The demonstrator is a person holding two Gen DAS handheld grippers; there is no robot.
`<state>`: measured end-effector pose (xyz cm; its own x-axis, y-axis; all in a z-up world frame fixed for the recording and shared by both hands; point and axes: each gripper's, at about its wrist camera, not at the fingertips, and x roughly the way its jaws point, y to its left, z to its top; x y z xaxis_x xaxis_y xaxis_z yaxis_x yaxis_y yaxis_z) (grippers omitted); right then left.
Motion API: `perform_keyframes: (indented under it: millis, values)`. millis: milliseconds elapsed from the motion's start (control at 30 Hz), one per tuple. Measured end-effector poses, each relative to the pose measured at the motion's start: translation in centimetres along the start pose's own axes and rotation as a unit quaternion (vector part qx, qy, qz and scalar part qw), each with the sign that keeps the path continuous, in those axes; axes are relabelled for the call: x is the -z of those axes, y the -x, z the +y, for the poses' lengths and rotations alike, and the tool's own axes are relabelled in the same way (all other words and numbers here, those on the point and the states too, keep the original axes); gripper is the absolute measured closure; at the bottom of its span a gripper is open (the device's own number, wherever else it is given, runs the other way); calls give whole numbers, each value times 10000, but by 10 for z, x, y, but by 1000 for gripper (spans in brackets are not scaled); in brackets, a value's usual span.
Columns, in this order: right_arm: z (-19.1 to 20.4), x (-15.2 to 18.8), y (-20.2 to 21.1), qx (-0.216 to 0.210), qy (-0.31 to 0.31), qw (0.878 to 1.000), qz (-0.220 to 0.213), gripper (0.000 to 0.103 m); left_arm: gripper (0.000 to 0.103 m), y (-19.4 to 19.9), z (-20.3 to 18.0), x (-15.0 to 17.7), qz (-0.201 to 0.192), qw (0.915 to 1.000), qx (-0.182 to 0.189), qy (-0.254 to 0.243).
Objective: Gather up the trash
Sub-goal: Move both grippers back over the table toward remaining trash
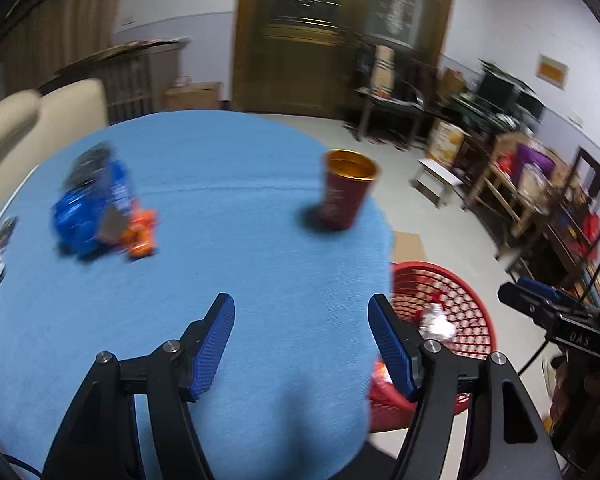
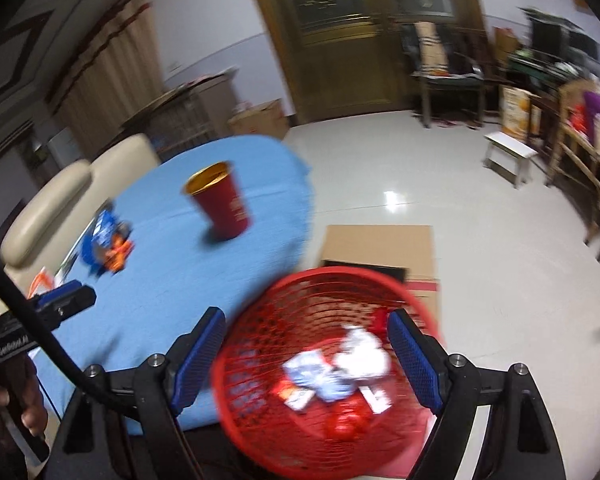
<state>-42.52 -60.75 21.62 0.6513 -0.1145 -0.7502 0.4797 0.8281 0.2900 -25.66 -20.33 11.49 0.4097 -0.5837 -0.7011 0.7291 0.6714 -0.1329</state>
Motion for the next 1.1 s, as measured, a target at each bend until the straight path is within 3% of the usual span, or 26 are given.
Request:
perform_keyframes:
  millis: [267, 400, 533, 867, 1100]
  values:
    - [92, 8, -16, -537, 862, 9945, 263, 17, 32, 37, 82, 26, -278, 9944, -585, 840]
    - [134, 14, -25, -759, 1266, 9883, 381, 18, 32, 50, 118, 41, -360, 9874, -1008, 1164]
    - [165, 16, -33, -890, 1554, 9827, 474, 17, 32, 58, 149, 52, -406, 9815, -1200, 1437]
    - [227, 7, -65, -1266, 1869, 9719, 663, 17, 32, 65, 190, 67, -492, 9721, -1392, 1825]
    - [246, 16, -84, -1236, 1958, 9697, 785, 18, 32, 61, 199, 70, -438, 9711, -1427, 1861]
